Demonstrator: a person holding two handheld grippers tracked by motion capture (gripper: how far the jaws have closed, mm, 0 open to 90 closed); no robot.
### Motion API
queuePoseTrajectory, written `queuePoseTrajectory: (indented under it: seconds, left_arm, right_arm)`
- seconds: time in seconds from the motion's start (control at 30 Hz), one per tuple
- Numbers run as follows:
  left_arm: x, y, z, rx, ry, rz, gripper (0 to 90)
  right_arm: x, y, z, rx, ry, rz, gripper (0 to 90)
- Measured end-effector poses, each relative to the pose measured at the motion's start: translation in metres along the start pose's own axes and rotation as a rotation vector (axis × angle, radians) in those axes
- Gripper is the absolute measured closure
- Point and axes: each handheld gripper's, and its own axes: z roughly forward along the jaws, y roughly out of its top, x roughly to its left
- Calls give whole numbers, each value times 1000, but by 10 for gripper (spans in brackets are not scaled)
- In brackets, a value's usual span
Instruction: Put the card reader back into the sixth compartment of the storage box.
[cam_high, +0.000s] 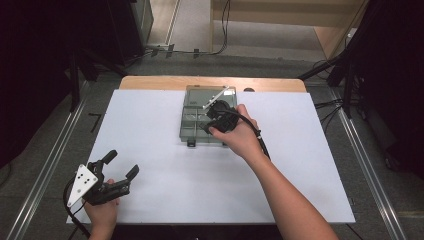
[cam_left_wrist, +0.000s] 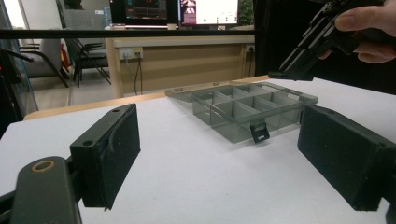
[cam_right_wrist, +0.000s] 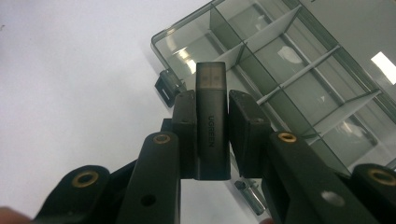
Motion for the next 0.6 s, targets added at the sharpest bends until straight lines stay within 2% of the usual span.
queuePoseTrajectory:
  seconds: [0.3,0.6]
  left_arm:
    - [0,0,0,-4,0,-4,132]
    - [0,0,0,-5,-2,-5,132]
  right_arm:
    - [-1,9,6,12,-8,3,711]
    - [-4,15,19,28,-10,30,710]
